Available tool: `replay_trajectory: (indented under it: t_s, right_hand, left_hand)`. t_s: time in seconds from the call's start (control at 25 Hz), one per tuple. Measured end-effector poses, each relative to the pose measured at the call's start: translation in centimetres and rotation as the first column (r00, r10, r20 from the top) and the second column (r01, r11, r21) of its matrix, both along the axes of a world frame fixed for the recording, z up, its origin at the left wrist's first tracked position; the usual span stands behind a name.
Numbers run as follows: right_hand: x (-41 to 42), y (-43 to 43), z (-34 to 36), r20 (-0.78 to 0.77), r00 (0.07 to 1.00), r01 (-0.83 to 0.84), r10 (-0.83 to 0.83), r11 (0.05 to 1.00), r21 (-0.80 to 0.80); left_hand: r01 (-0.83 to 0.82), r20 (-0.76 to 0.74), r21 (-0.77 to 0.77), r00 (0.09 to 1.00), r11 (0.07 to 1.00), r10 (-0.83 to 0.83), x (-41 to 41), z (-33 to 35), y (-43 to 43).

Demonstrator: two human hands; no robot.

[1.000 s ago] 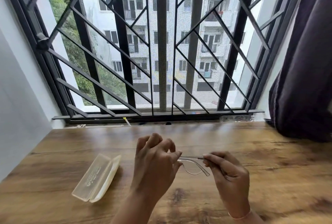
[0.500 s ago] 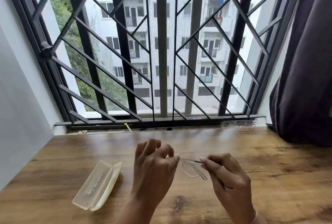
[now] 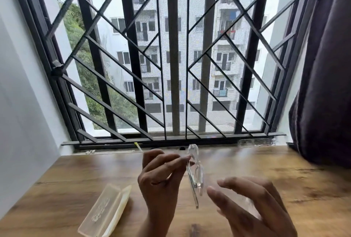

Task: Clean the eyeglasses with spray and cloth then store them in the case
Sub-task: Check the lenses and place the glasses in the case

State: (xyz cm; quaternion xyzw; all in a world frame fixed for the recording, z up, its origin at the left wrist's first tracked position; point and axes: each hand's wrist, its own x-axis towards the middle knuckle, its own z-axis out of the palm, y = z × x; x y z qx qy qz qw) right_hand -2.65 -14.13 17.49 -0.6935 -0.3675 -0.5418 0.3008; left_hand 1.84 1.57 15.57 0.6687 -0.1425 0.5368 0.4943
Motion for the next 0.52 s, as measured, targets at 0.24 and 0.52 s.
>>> replay_trajectory:
  t_s: [0.24, 0.52]
  right_hand:
    - [-1.1, -0.2, -0.1, -0.084, 0.995, 0.049, -0.048, 0.999, 0.007]
    - [-0.1, 0.4, -0.5, -0.040, 0.997, 0.072, -0.070, 0.995, 0.073]
  left_hand:
    - [0.058, 0.039, -0.032, 0.998, 0.998, -0.056, -0.3, 0.0, 0.0]
    - [0.176, 0.083, -0.075, 0.982, 0.981, -0.170, -0.1, -0.2, 0.2]
